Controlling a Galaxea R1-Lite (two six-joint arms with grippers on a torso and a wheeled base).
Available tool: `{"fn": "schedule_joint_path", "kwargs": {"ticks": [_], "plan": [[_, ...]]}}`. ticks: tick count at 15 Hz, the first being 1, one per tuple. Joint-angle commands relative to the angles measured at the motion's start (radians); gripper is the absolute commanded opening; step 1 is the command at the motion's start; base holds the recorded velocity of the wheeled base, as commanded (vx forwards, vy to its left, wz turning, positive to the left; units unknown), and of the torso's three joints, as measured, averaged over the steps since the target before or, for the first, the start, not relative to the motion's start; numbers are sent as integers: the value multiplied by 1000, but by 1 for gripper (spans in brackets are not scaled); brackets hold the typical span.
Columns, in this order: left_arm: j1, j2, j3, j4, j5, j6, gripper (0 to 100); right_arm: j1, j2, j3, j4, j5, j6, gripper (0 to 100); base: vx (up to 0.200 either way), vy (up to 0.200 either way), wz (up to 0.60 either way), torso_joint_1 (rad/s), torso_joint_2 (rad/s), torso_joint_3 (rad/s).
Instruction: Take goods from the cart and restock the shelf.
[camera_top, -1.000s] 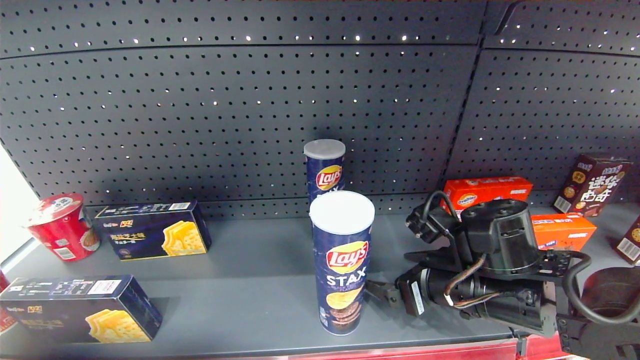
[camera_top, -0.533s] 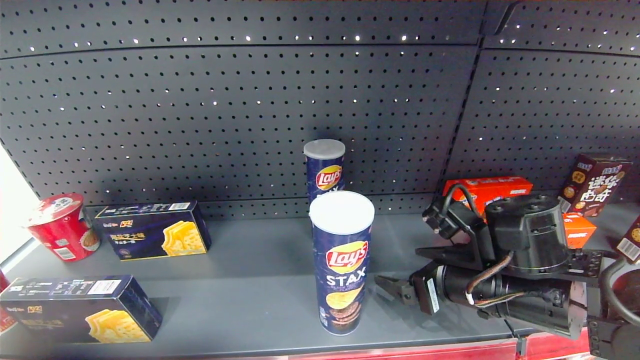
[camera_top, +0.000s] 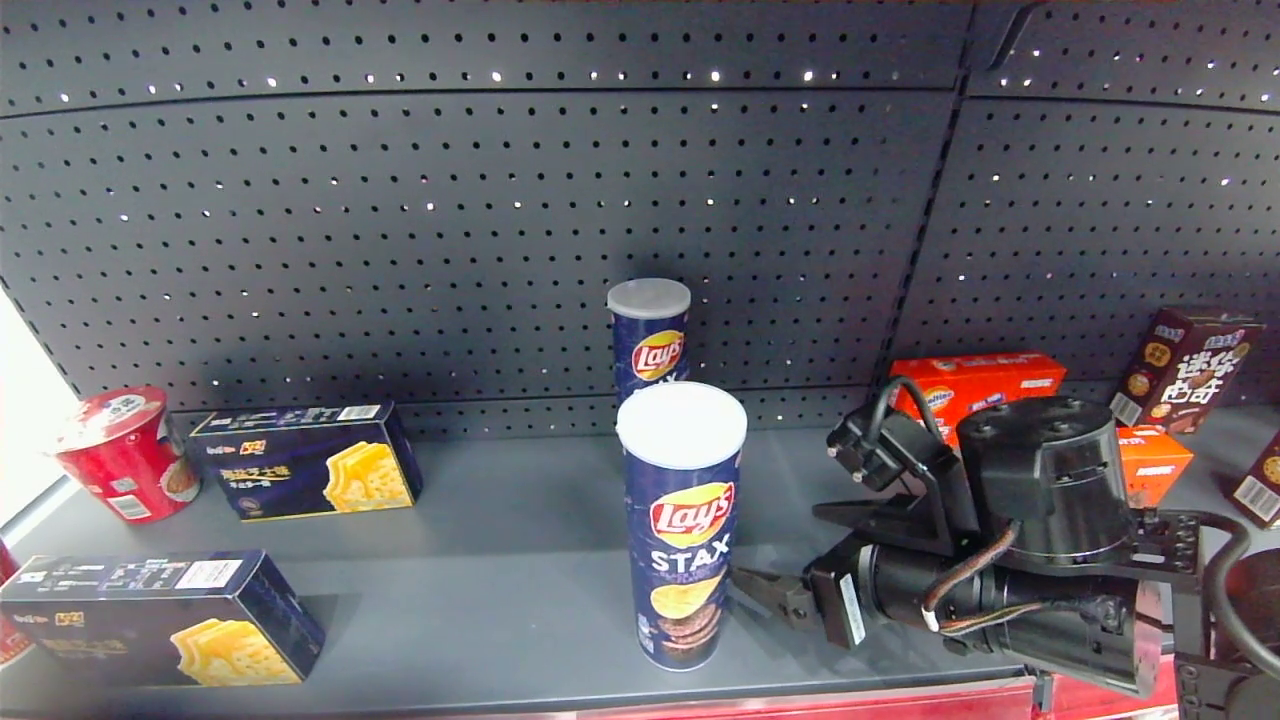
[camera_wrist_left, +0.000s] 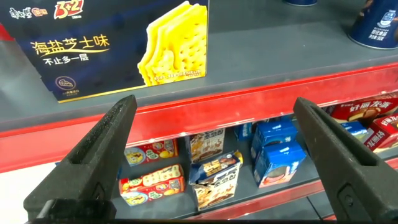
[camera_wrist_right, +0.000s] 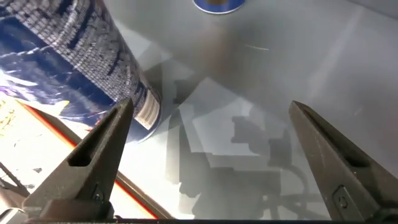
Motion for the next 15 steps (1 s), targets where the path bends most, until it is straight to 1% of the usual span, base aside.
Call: {"fn": "schedule_joint_path", "kwargs": {"ticks": [1,15], "plan": [[0,2,0,-1,0,0,100,4,7,-2,-1,-1,-1,100,0,0,0,0,0,0],[0,2,0,1,3,0,100,2,28,-19,-1,-8,-1,100,0,0,0,0,0,0]]}}
